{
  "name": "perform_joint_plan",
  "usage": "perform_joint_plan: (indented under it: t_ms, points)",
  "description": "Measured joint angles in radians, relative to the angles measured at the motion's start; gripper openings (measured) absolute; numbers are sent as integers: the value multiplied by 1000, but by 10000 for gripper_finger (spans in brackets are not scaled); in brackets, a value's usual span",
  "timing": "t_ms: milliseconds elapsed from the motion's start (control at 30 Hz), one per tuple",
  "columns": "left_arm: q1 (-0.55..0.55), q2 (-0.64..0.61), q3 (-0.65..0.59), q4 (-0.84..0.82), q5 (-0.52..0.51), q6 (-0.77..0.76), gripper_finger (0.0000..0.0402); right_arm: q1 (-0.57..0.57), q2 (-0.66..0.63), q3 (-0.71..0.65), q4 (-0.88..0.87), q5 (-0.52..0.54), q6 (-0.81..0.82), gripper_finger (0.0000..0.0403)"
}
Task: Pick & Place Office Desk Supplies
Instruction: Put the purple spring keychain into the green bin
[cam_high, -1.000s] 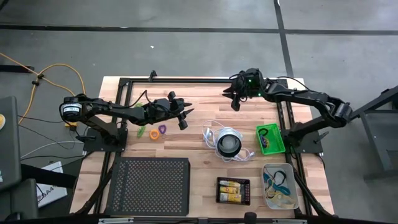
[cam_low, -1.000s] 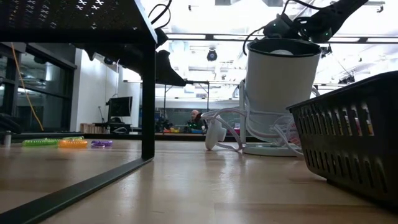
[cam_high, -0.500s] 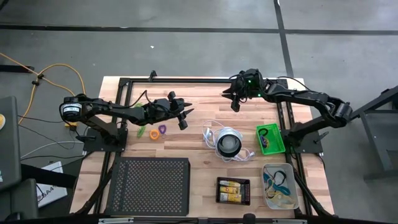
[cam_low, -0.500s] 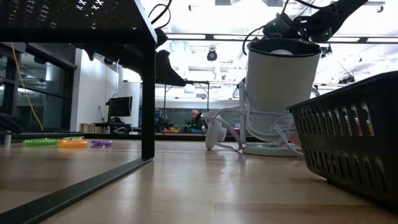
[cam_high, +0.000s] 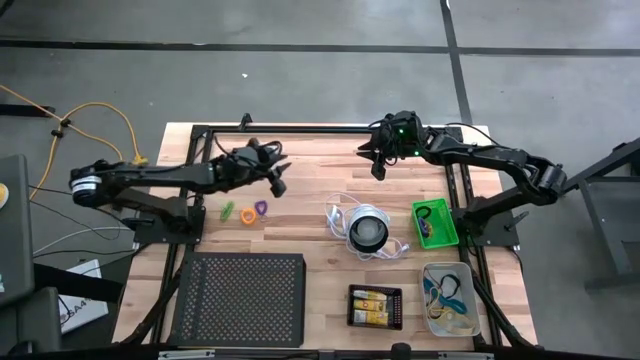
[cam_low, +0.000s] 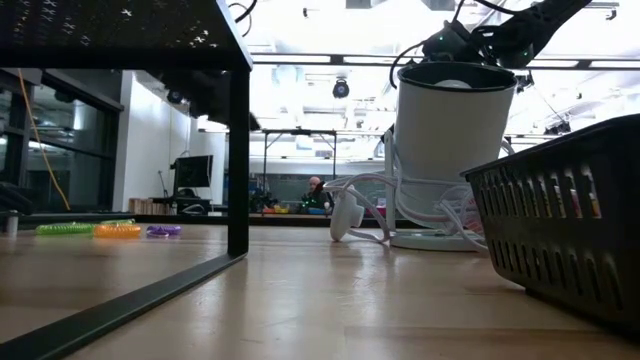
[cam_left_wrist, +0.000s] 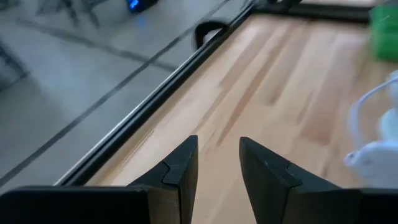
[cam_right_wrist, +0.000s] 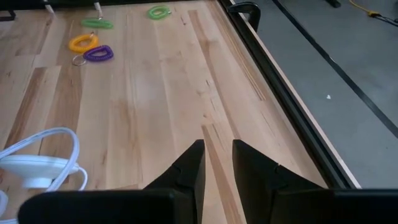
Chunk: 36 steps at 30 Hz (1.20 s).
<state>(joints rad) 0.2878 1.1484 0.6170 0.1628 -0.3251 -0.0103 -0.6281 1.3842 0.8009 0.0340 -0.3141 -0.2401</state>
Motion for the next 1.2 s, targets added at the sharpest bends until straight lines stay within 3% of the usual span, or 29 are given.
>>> perform_joint_plan:
  t_ms: [233, 733, 1200]
  points:
    - [29, -97, 0, -237, -73, -79, 113, 0, 0, 0, 0, 0, 0, 70]
    - [39, -51, 0, -637, -10, -372, 113, 0, 0, 0, 0, 0, 0, 70]
    - [44, -40, 0, -645, 72, -353, 113, 0, 0, 0, 0, 0, 0, 70]
